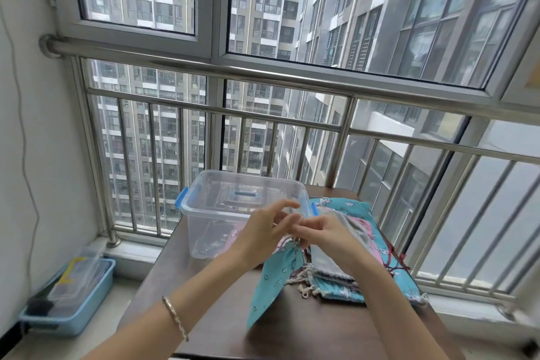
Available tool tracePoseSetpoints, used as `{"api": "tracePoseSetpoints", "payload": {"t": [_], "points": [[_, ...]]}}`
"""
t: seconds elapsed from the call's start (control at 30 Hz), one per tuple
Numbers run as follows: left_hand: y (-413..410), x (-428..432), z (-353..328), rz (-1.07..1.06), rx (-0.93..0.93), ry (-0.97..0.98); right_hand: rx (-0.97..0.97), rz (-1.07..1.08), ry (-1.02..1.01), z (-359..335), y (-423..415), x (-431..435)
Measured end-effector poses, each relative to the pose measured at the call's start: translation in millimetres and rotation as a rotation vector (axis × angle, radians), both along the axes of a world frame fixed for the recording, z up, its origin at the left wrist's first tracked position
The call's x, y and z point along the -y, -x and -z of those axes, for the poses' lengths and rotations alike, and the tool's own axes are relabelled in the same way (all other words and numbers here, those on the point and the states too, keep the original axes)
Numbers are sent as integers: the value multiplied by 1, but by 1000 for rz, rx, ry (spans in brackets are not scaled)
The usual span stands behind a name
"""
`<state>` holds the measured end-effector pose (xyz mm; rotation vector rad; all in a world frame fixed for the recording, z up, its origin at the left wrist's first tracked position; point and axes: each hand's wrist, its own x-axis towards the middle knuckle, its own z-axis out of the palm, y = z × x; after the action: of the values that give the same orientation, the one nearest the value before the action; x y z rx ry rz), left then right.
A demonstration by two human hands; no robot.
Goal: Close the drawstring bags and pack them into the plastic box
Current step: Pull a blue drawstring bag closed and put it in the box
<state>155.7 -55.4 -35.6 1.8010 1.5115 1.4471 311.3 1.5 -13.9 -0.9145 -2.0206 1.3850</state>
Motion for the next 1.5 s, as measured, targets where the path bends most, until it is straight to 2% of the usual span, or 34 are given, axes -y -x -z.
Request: {"api": "tracePoseSetpoints", "payload": {"t": [0.07,0.27,0.53,0.67,0.87,1.0,1.17,1.3,1.5], "points": [[-2,1,5,-2,-39,40,-33,29,8,2,-2,-1],[10,3,9,31,65,122,-101,47,33,6,-6,1],[25,9,-3,147,-146,314,-139,62,41,5,-3,6],[15,13,-4,141,-63,354,-130,82,-11,4,3,7],[18,11,-5,6,70,350,-87,60,-8,-4,2,8],[17,10,-11,-36,96,434,-3,76,-148,1,7,10],[18,9,-14,-76,-39,433,61,199,-454,7,15,15],[17,9,-18,-83,-161,418,134,161,-721,9,18,20],[21,11,-30,9,-369,447,211,95,-718,5,15,18]]}}
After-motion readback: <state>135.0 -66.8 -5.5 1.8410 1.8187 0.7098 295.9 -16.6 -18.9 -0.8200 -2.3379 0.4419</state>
